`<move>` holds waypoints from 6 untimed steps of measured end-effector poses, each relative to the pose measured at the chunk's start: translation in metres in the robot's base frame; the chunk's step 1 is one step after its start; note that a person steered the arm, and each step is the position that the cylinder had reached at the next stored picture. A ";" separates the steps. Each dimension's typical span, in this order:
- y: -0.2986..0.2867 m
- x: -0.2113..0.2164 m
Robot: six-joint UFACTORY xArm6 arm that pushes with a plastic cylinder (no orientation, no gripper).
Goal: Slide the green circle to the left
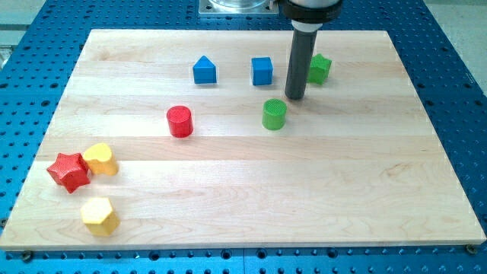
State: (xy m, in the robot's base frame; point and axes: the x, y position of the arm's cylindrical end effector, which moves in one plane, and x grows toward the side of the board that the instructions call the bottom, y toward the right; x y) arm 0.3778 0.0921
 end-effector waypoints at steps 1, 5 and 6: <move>-0.003 0.020; -0.034 0.048; -0.023 0.059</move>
